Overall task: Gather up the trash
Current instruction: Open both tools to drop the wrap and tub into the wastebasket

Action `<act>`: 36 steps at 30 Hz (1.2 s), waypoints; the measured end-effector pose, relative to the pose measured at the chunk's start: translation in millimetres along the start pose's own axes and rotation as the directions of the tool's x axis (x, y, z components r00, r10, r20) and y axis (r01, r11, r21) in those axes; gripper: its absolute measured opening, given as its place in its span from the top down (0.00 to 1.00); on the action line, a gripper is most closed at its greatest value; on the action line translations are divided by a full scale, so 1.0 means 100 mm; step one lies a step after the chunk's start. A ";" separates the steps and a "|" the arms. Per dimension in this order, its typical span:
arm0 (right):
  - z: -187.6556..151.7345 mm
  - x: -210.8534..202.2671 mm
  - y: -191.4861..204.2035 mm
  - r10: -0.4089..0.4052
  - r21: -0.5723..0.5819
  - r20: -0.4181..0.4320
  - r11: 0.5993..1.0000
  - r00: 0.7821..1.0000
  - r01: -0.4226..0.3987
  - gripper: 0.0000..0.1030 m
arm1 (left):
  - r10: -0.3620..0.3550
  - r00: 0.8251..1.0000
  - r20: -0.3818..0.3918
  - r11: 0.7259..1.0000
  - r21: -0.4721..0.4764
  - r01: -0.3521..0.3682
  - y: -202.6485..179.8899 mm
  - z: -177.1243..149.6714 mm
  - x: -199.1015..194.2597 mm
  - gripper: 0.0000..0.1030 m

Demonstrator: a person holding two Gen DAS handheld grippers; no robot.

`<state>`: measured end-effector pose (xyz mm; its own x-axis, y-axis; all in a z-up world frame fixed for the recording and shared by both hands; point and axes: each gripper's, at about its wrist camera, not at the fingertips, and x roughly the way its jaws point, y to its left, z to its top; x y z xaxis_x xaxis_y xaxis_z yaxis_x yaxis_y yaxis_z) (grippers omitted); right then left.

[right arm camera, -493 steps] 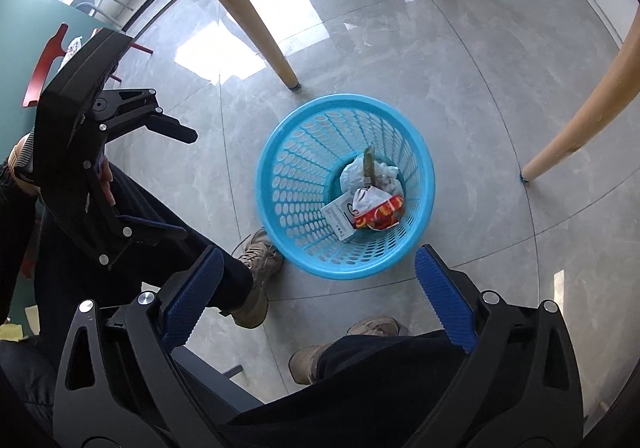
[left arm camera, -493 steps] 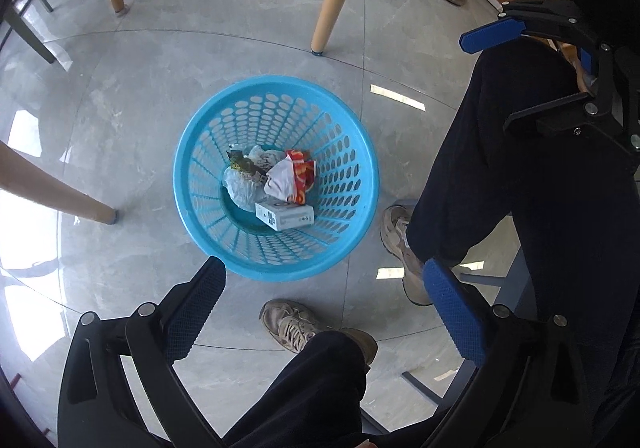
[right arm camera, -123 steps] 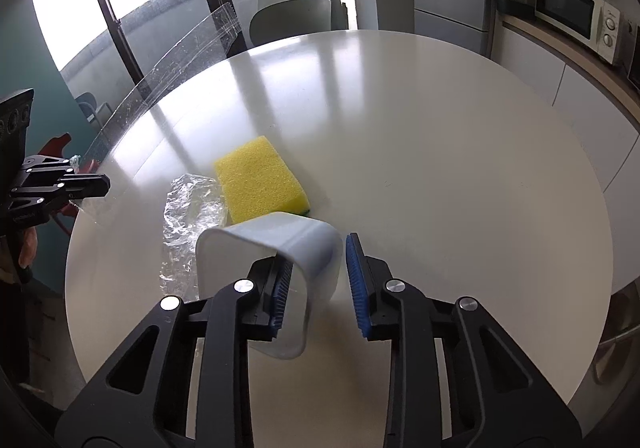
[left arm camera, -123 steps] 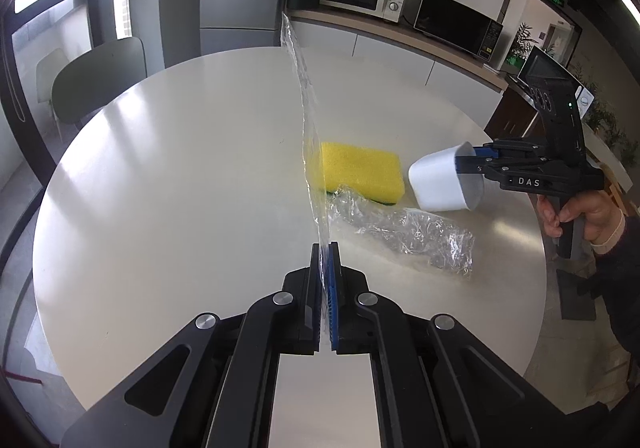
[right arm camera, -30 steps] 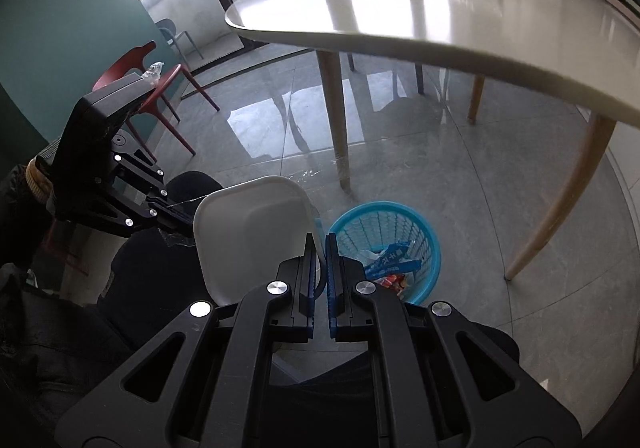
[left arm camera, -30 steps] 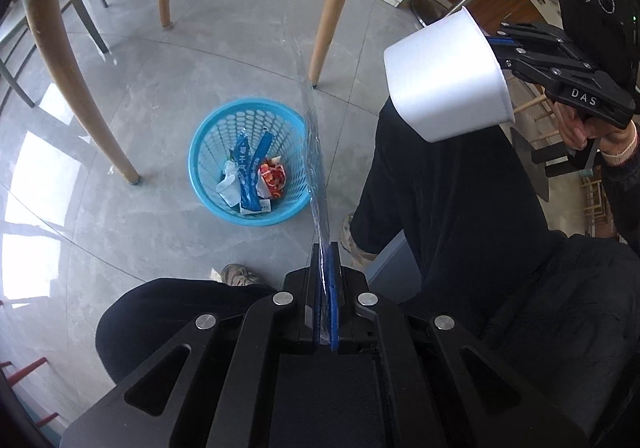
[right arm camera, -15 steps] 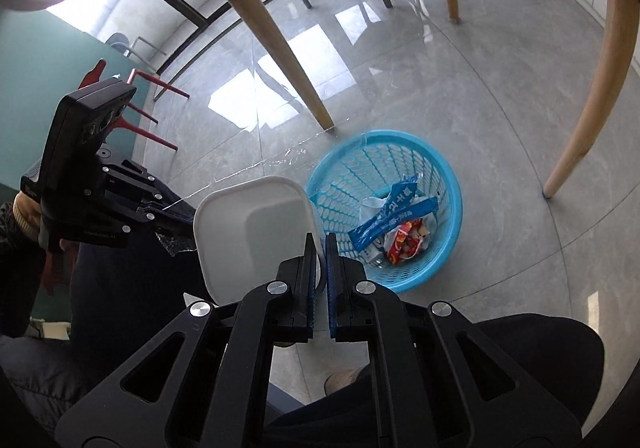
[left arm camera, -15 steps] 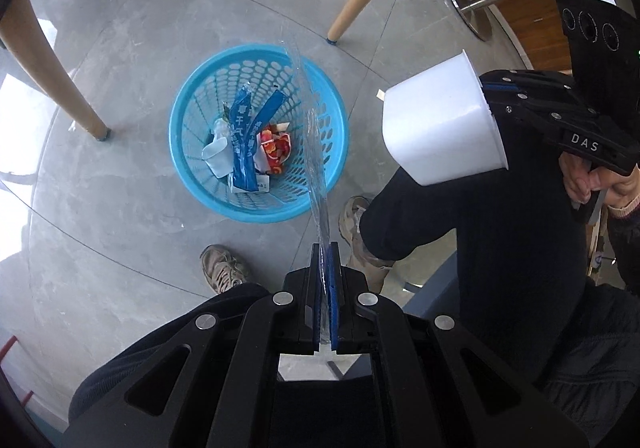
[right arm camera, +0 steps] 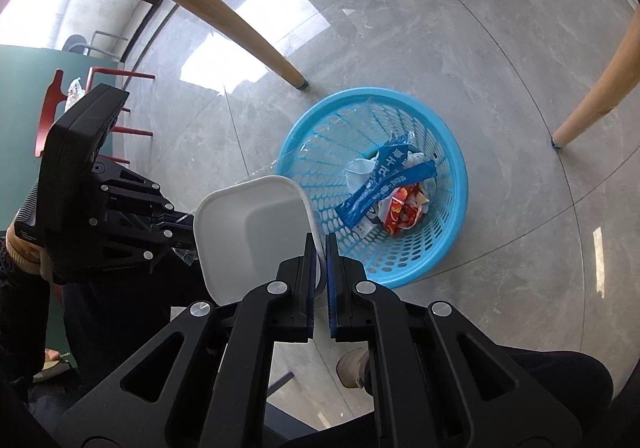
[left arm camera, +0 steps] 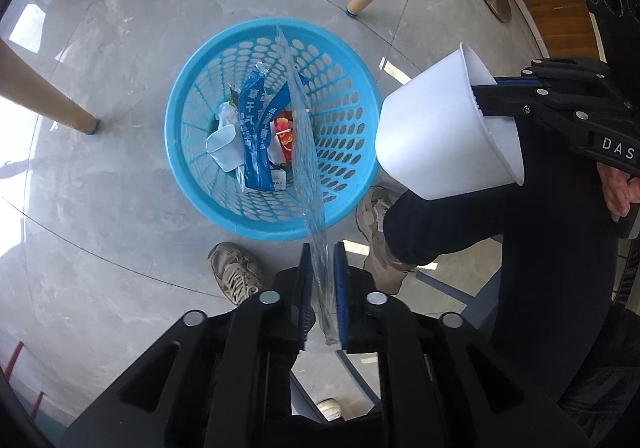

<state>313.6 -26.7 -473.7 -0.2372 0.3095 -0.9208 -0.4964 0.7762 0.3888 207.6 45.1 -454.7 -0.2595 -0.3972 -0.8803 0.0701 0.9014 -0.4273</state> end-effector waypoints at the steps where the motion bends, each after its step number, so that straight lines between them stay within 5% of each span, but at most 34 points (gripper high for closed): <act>1: 0.02 0.04 -0.02 -0.018 0.003 -0.014 1.000 1.000 0.018 0.96 | 0.014 1.000 -0.003 1.000 0.001 -0.014 0.00 0.01 0.02 0.72; 2: 0.04 0.08 -0.04 -0.033 0.003 -0.039 0.999 0.999 0.034 0.95 | 0.030 1.000 -0.002 1.000 0.006 -0.030 0.00 0.02 0.03 0.65; 4: 0.06 0.14 -0.06 -0.056 0.006 -0.069 0.998 0.996 0.057 0.93 | 0.053 0.999 -0.007 0.998 0.015 -0.053 0.00 0.03 0.05 0.35; 6: 0.08 0.17 -0.06 -0.081 0.007 -0.086 0.997 0.993 0.082 0.81 | 0.061 0.998 0.009 0.998 0.019 -0.061 -0.01 0.03 0.05 0.24; 8: 0.10 0.14 -0.07 -0.063 0.028 -0.054 0.998 0.997 0.064 0.17 | 0.047 0.999 0.020 0.999 0.021 -0.047 -0.02 0.01 0.03 0.10; 9: 0.11 0.11 -0.07 -0.060 0.030 -0.035 0.998 0.998 0.061 0.08 | 0.048 0.999 0.022 0.999 0.024 -0.048 -0.03 0.00 0.02 0.06; 20: 0.06 0.21 0.06 -0.055 0.011 -0.122 0.998 0.991 0.057 0.08 | 0.050 0.997 0.054 0.998 0.026 -0.051 -0.10 -0.04 -0.09 0.06; 36: -0.27 -0.20 0.37 -0.033 -0.025 -0.072 0.999 0.997 0.031 0.08 | 0.060 0.975 0.216 0.996 0.053 -0.073 -0.49 -0.50 -0.68 0.06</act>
<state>277.2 -19.3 -439.9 -0.2805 0.2435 -0.9284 -0.5245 0.7712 0.3608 173.4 36.5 -363.0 -0.0410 -0.3701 -0.9281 0.1399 0.9176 -0.3721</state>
